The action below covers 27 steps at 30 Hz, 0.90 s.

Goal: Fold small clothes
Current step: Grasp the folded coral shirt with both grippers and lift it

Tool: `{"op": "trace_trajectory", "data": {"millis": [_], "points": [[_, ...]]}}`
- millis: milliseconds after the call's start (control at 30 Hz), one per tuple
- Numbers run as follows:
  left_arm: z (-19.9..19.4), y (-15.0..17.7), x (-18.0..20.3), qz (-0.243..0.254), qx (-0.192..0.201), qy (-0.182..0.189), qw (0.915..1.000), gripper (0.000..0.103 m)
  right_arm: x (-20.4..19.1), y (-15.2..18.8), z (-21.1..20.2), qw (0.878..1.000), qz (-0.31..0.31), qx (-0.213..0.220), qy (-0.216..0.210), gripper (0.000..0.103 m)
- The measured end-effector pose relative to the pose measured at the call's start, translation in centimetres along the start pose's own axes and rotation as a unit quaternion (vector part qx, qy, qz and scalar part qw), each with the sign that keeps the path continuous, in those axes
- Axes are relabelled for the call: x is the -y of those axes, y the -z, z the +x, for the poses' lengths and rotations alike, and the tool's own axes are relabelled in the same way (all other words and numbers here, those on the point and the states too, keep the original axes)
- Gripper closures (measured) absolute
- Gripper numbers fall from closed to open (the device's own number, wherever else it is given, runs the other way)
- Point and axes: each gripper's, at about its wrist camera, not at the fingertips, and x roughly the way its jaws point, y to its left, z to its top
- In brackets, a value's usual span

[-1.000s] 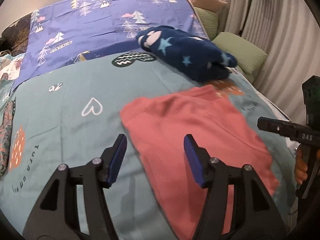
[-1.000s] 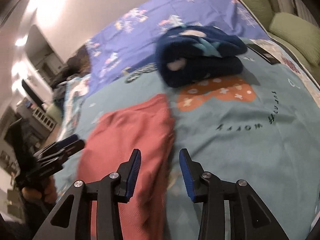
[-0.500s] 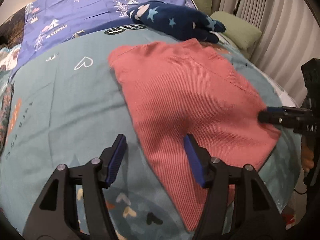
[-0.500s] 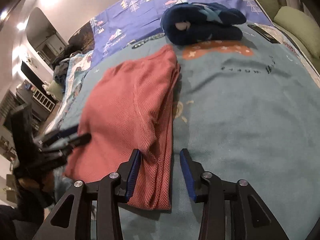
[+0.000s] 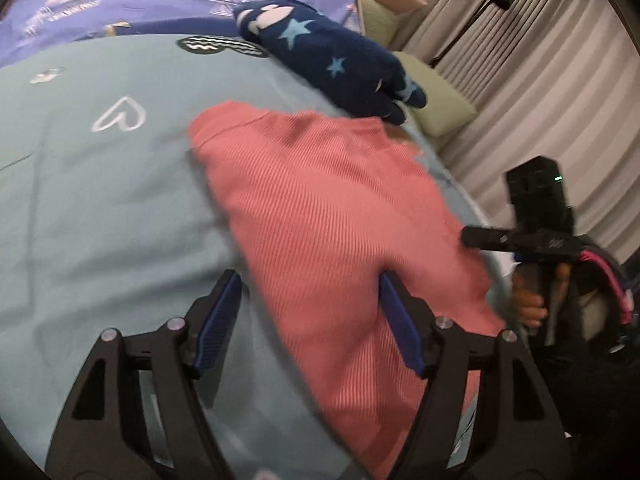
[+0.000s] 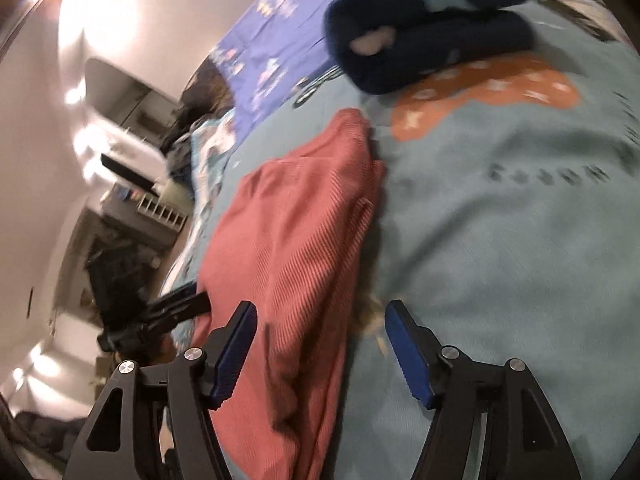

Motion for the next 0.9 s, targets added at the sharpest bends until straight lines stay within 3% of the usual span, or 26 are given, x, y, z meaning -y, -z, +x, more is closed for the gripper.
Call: {"op": "trace_trajectory", "data": {"millis": [233, 267, 300, 367, 400, 500, 667, 800, 900], "points": [[2.6, -3.1, -1.8, -0.035, -0.008, 0.080, 0.9961, 0.032, -0.3, -4.3, 4.0, 0.998, -0.036, -0.033, -0.037, 0.037], [2.6, -3.2, -2.0, -0.038, -0.008, 0.085, 0.9956, 0.033, -0.3, -4.6, 4.3, 0.998, -0.037, -0.032, -0.035, 0.044], [2.7, -3.3, -2.1, -0.040, -0.007, 0.088, 0.9953, 0.039, -0.3, -4.9, 4.7, 0.999, -0.039, -0.031, -0.018, 0.060], [2.8, -3.3, -2.3, -0.041, -0.005, 0.082, 0.9957, 0.052, 0.0, -5.0, 5.0, 0.999, -0.034, -0.028, -0.014, 0.071], [2.8, -3.3, -2.4, -0.042, -0.004, 0.081, 0.9958, 0.059, -0.1, -5.0, 4.8, 0.999, -0.032, -0.019, -0.013, 0.075], [2.3, -3.6, -1.6, -0.028, 0.009, 0.064, 0.9976, 0.064, -1.9, -4.3, 3.6, 0.998, -0.054, 0.009, 0.018, 0.080], [-1.6, -4.3, 3.4, 0.053, 0.056, 0.026, 0.9967, 0.067, -6.1, -3.3, -1.3, 0.991, -0.095, 0.078, 0.050, 0.082], [-5.2, -5.7, 8.0, 0.103, 0.096, 0.031, 0.9896, 0.068, -9.4, -2.6, -7.0, 0.977, -0.121, 0.157, 0.072, 0.082], [-7.1, -7.4, 12.0, 0.151, 0.124, 0.024, 0.9804, 0.069, -12.3, -2.7, -11.3, 0.957, -0.152, 0.218, 0.114, 0.082]]}}
